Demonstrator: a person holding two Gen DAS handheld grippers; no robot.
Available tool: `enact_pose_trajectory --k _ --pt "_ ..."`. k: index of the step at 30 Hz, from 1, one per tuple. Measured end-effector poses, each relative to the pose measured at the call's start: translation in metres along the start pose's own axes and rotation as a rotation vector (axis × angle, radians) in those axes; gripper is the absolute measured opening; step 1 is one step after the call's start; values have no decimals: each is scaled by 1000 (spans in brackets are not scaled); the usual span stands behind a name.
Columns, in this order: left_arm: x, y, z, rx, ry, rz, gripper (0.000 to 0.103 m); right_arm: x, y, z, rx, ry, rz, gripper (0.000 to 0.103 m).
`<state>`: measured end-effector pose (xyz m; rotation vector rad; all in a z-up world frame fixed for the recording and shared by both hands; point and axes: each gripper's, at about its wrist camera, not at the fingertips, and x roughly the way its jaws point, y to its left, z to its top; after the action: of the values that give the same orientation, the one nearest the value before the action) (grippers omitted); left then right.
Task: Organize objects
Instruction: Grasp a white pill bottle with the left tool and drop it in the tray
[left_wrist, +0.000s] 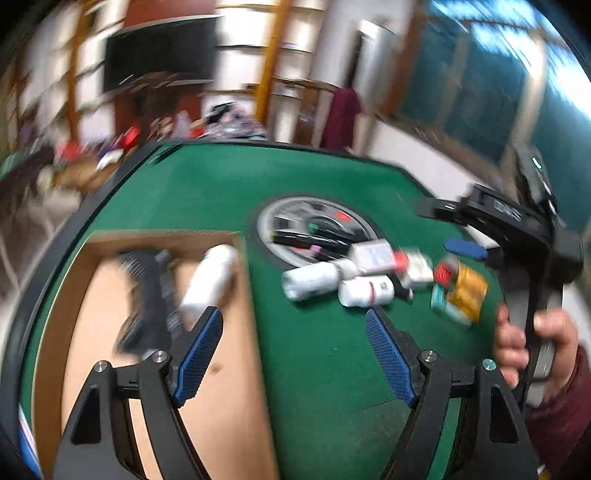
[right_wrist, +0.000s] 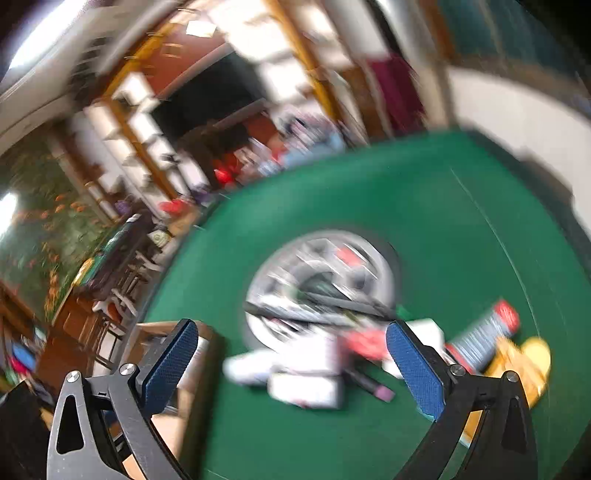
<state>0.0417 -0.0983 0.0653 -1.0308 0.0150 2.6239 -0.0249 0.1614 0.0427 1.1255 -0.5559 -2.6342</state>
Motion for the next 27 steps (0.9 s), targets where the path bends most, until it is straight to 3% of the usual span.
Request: enact_pose_trajectory --k 3,8,9,11,12,15,17,22,24,27 --pt "30 -24 12 162 51 43 79 6 -42 -6 53 -1 -44 103" --pt "82 -39 34 303 154 120 77 3 -75 -6 72 -62 -49 103" --pt "91 -41 37 323 176 118 75 2 -81 -7 72 -79 -53 103" --pt "110 -44 39 371 232 101 51 3 -91 -4 89 -79 -50 103" --pt "118 -45 39 392 261 93 45 2 -92 0 104 -73 -36 103" --pt "138 -49 38 477 317 78 43 -1 -99 -1 128 -72 4 103" --pt "149 -50 35 493 354 66 43 -2 -98 -1 136 -71 18 103" --pt "156 -53 41 436 341 9 42 -1 -98 -3 133 -68 36 103" --pt "154 -56 41 426 334 21 35 -1 -97 -5 124 -68 32 103" --pt "147 -61 38 417 322 60 34 0 -94 -6 109 -70 19 103"
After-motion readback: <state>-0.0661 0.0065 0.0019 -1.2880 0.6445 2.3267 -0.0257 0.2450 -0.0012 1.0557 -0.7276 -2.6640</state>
